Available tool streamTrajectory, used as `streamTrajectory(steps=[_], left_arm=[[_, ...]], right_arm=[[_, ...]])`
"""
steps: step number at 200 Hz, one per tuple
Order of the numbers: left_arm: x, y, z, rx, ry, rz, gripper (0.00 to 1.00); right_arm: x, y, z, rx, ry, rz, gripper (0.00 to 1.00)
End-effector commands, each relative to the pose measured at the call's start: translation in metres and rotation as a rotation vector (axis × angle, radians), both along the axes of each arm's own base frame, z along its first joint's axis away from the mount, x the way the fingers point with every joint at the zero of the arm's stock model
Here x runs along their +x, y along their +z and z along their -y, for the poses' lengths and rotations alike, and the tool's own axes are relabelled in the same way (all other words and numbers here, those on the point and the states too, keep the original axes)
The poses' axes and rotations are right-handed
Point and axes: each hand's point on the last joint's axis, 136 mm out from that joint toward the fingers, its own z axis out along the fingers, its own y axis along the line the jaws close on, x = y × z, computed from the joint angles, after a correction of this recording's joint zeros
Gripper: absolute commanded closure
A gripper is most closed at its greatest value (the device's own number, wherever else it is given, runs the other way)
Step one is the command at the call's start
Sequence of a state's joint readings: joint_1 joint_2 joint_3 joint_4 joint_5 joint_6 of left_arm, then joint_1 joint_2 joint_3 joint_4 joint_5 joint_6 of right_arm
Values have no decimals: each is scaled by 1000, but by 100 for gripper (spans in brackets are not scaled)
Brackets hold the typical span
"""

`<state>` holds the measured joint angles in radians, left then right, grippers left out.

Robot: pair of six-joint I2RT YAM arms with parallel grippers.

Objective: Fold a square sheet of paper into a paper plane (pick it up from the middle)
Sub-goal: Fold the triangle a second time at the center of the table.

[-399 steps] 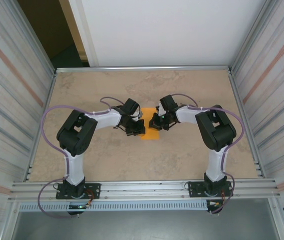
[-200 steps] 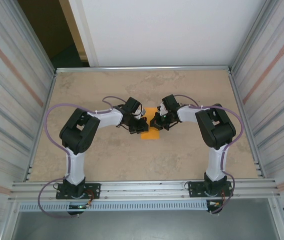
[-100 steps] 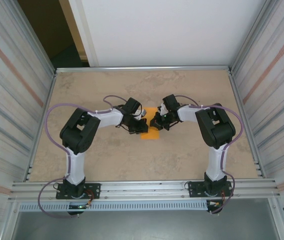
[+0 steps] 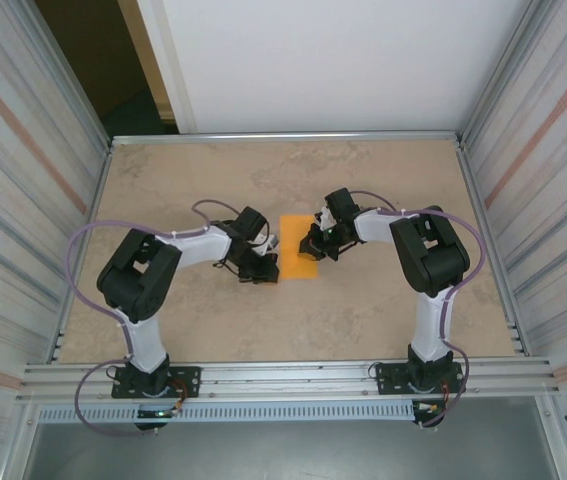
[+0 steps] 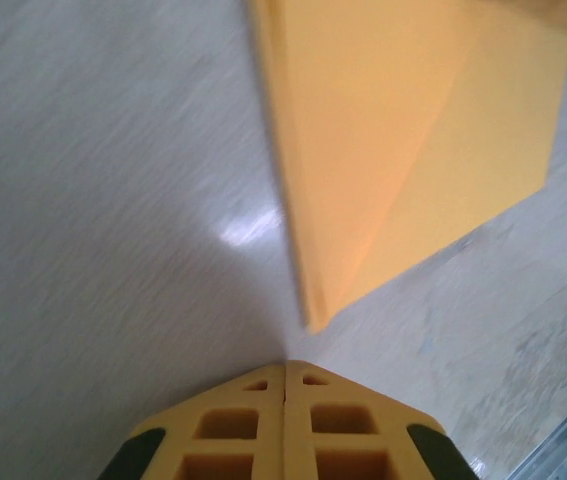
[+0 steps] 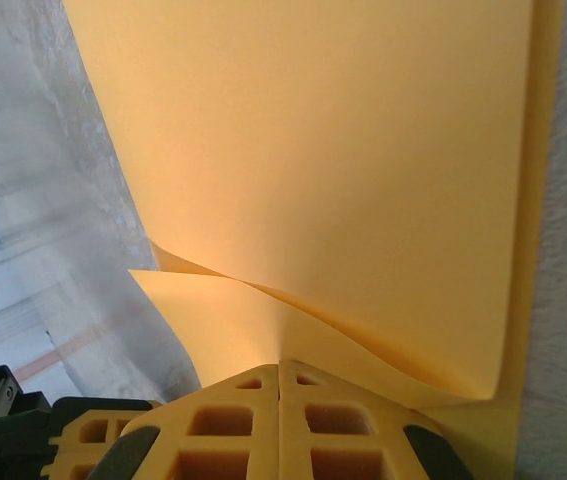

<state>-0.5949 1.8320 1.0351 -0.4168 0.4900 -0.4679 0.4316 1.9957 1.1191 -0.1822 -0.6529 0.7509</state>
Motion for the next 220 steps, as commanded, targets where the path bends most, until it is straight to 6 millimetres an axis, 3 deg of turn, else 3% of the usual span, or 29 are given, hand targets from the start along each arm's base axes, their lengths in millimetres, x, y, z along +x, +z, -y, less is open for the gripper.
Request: streamTrajectory(steps=[1, 18, 34, 55, 72, 122, 165, 220], left_arm=[[-1, 17, -14, 24, 36, 7, 94], [17, 45, 4, -75, 60, 82, 92], [33, 60, 16, -141, 92, 134, 90], [49, 60, 28, -183, 135, 140, 85], [61, 60, 40, -223, 158, 136, 83], [95, 48, 52, -220, 213, 147, 80], [116, 35, 51, -200, 278, 147, 79], [115, 4, 32, -127, 363, 60, 79]], right_arm=[[-11, -49, 35, -195, -69, -97, 100], [3, -22, 20, -131, -55, -33, 100], [16, 9, 7, -70, -50, 39, 96], [29, 47, -1, -3, -72, 120, 86], [33, 60, 4, 2, -107, 152, 78], [24, 40, 39, -54, -253, 81, 64], [20, 27, 34, -40, -264, 28, 62], [17, 14, 24, -45, -247, -14, 65]])
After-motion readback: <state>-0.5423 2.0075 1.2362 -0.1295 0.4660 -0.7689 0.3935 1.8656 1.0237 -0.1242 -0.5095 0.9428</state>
